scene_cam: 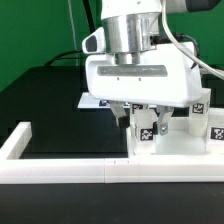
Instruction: Assemble square table
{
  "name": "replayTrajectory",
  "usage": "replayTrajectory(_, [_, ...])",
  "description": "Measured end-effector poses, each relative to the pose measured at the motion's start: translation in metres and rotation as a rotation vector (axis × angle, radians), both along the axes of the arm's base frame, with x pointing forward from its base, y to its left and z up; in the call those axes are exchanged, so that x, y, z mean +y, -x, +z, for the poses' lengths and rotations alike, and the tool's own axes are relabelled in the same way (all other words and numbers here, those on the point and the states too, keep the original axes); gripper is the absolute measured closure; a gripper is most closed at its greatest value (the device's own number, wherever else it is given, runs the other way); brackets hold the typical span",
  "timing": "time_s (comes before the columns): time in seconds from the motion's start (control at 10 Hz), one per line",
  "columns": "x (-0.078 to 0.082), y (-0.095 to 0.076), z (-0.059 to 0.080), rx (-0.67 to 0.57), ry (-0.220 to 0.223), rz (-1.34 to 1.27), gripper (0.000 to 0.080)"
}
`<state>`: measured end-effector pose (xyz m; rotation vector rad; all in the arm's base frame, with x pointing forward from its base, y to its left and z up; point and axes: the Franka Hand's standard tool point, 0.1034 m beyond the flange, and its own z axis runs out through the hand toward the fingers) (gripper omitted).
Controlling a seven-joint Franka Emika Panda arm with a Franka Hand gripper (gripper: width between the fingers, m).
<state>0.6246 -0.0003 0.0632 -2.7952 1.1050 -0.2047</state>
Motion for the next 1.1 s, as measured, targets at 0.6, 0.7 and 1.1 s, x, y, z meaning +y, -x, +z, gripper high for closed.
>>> replayTrajectory(0.6, [0.011,-0.004,0.008,-0.055,0.16,0.556,0.0264])
replayTrajectory(0.7, [0.011,-0.003,0.008,-0.055,0.158,0.55,0.0264])
replayTrajectory(1.1, [0.005,-0.003,0.007,-0.029,0.093,0.206,0.0508])
